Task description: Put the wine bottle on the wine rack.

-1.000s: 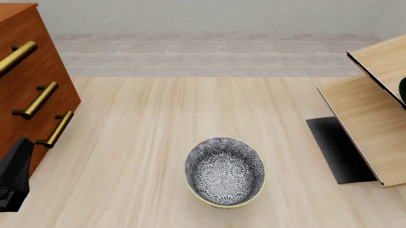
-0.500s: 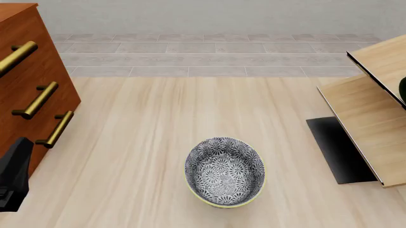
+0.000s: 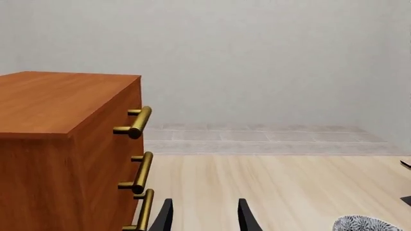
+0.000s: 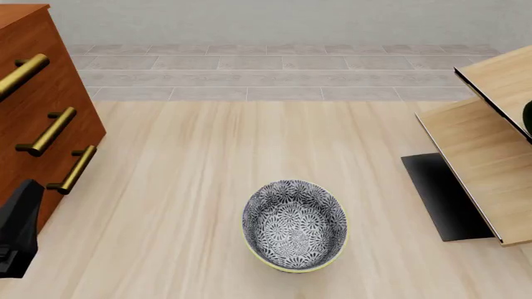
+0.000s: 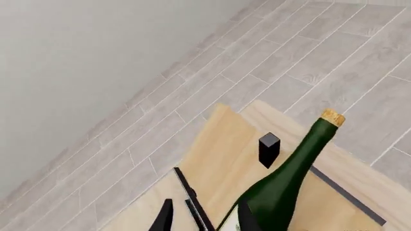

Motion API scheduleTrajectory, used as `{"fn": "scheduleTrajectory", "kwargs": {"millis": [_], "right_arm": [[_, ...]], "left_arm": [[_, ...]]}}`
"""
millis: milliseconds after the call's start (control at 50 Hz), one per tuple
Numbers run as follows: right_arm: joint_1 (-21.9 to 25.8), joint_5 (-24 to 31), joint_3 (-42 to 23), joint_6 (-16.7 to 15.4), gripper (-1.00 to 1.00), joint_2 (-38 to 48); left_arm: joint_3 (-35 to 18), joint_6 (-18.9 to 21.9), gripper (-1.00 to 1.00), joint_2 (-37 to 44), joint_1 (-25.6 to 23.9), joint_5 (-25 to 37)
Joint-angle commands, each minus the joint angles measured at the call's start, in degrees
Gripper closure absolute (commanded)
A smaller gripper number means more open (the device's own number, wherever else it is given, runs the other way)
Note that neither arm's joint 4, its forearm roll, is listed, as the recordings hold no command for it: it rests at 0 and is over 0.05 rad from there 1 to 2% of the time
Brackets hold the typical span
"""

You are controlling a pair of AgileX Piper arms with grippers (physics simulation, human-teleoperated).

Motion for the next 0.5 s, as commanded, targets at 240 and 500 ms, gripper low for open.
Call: {"fn": "scheduleTrajectory", "kwargs": {"millis": [240, 500], "right_arm": [[14.05, -4.62, 8.8, -6.35, -1.0, -11.11], [23.01, -5.38, 14.72, -7.83, -1.0, -21.36]], "left_arm": [[-0.01, 1.52, -1.0, 0.0, -0.83, -0.88], [-0.04, 2.28, -1.0, 0.0, -1.87, -1.42]]}}
